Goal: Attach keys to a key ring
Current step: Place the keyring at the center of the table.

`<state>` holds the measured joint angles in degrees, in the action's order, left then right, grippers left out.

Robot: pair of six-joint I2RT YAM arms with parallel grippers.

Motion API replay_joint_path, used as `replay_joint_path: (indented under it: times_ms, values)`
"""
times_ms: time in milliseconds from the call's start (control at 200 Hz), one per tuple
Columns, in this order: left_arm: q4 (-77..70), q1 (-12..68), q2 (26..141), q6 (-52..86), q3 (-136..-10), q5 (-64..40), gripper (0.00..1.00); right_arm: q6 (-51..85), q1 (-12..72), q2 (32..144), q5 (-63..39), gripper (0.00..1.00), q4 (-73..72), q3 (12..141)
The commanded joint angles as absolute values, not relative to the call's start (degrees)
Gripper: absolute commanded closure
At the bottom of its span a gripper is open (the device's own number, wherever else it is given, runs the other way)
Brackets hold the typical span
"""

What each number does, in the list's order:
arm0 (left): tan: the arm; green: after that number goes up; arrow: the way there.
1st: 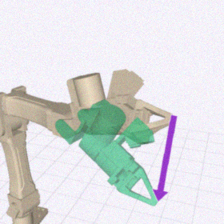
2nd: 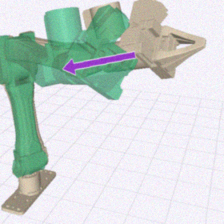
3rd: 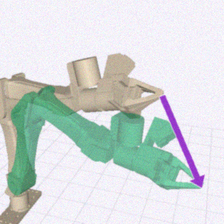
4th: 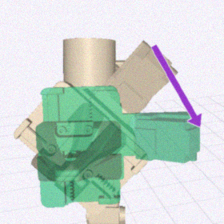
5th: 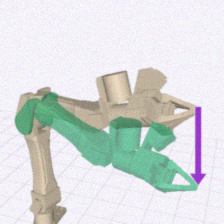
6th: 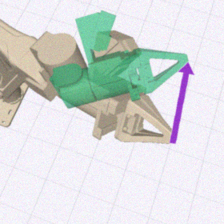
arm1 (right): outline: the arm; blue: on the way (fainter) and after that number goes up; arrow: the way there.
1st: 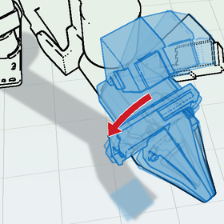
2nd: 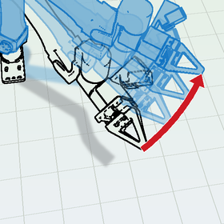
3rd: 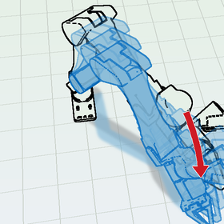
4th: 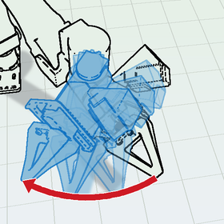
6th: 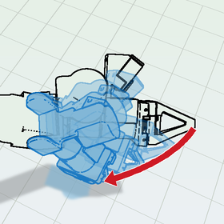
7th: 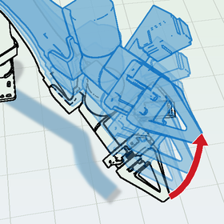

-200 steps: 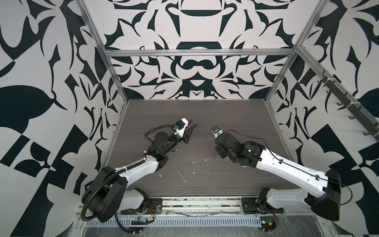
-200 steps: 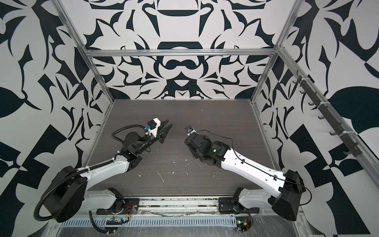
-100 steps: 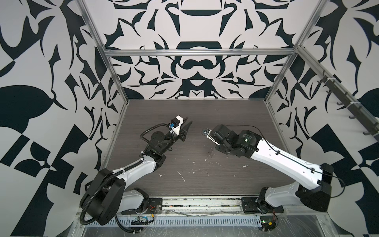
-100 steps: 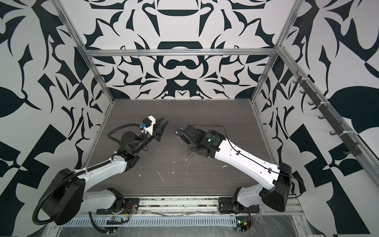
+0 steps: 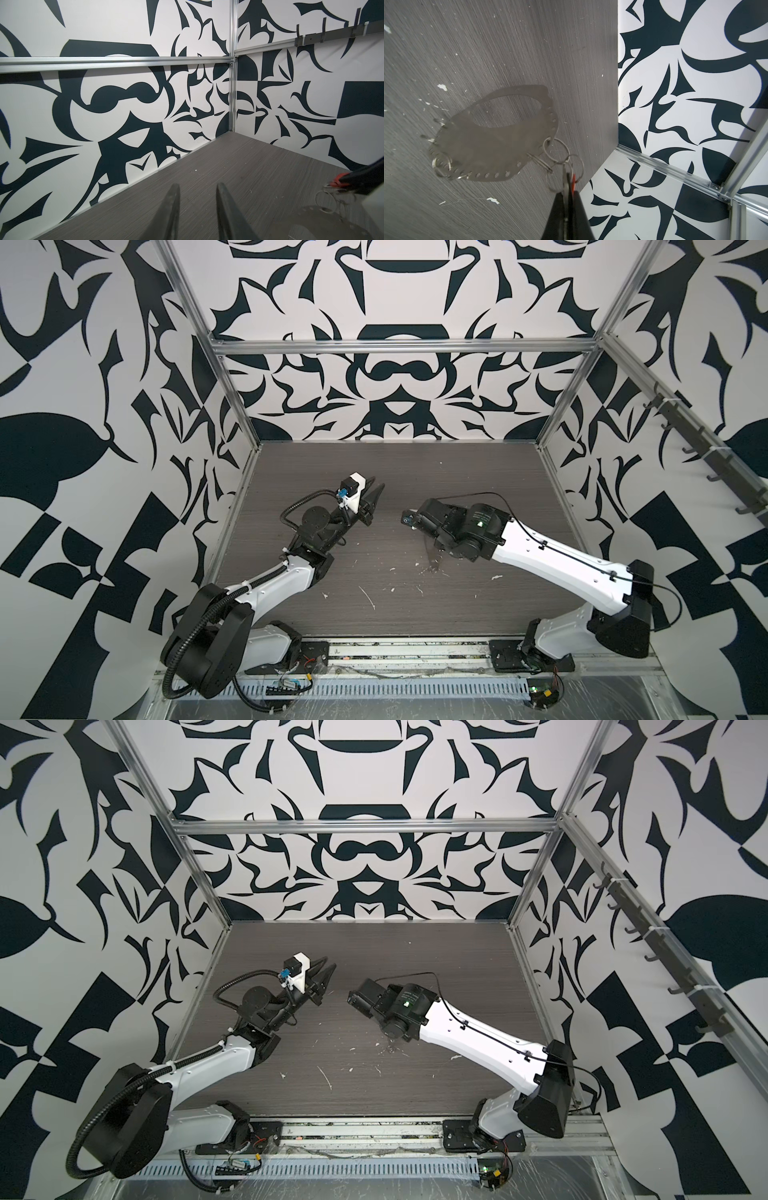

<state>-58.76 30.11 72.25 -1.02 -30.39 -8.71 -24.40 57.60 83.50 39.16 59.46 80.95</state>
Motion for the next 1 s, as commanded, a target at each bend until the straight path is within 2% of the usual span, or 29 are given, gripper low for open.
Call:
replay_joint_path:
  times_ms: [0, 260, 555, 720, 865, 995]
  values:
    - [-61.04, 29.63, 71.02, 0.34, -29.44, -8.01, 0.67, -24.02, 58.22, 82.75, 42.99, 1.0, 59.08, 83.03]
    - [-61.32, 29.13, 70.93, 1.04, -29.18, -7.44, 0.67, -21.66, 58.18, 79.63, 43.35, 1.0, 48.74, 76.06]
    - [-62.14, 28.15, 70.58, 2.31, -28.48, -7.11, 0.65, -11.32, 58.02, 74.26, 39.58, 1.0, 23.71, 64.67]
    - [-62.38, 27.95, 70.4, 2.6, -28.31, -7.16, 0.66, -5.38, 54.7, 70.76, 37.44, 1.0, 12.71, 56.42]
    - [-62.49, 27.77, 70.53, 2.89, -28.34, -7.67, 0.65, -1.62, 50.47, 68.91, 32.64, 1.0, 9.84, 49.66]
    - [-62.57, 27.67, 70.92, 3.29, -28.65, -7.96, 0.65, -0.59, 49.86, 70.06, 32.52, 1.0, 10.78, 45.73]
